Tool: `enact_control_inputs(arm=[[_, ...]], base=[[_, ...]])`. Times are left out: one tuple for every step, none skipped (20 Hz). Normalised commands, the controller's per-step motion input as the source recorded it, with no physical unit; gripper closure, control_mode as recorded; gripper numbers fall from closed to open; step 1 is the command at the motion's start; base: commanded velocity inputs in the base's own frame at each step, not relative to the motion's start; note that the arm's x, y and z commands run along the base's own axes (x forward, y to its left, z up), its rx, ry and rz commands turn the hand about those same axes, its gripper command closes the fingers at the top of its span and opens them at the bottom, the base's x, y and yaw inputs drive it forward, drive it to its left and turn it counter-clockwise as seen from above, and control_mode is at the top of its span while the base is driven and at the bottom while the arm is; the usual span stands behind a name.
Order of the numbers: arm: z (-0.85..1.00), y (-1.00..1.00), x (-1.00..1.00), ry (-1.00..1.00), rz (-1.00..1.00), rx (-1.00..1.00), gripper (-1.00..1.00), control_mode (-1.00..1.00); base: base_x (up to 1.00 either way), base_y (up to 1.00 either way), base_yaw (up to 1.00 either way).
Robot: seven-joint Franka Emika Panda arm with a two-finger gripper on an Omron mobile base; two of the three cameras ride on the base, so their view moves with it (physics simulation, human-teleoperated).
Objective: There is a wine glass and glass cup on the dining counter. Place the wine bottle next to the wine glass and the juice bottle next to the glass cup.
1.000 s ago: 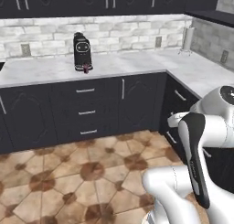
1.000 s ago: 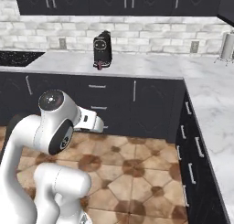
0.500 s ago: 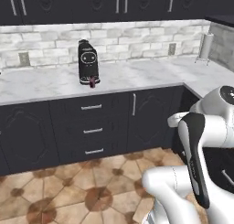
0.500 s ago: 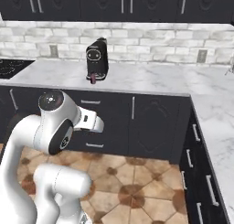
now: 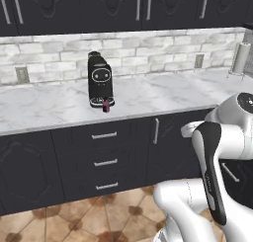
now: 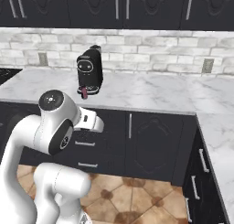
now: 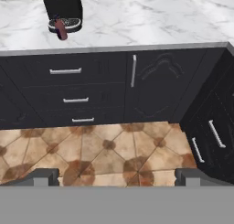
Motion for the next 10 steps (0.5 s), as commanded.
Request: enact_control_inputs(arm=[[0.00,0.00,0.00,0.00,0.00,0.00,-1.00,1.00],[0.00,0.00,0.00,0.00,0.00,0.00,-1.00,1.00],[0.00,0.00,0.00,0.00,0.00,0.00,-1.00,1.00],[0.00,0.00,0.00,0.00,0.00,0.00,-1.00,1.00],[0.00,0.00,0.00,0.00,0.00,0.00,-1.00,1.00],[0.00,0.00,0.00,0.00,0.00,0.00,-1.00,1.00],[0.00,0.00,0.00,0.00,0.00,0.00,-1.00,1.00],[0.00,0.00,0.00,0.00,0.00,0.00,-1.00,1.00],[0.00,0.00,0.00,0.00,0.00,0.00,-1.00,1.00],[0.00,0.00,0.00,0.00,0.00,0.00,-1.00,1.00]], base=[[0.75,0.00,0.00],[0.71,0.00,0.00],[0.54,0.15,0.00],[0.52,0.14,0.00],[0.51,0.14,0.00],[0.49,0.16,0.00],[0.49,0.16,0.00],[0.48,0.17,0.00],[0.47,0.21,0.00],[0.50,0.26,0.00]])
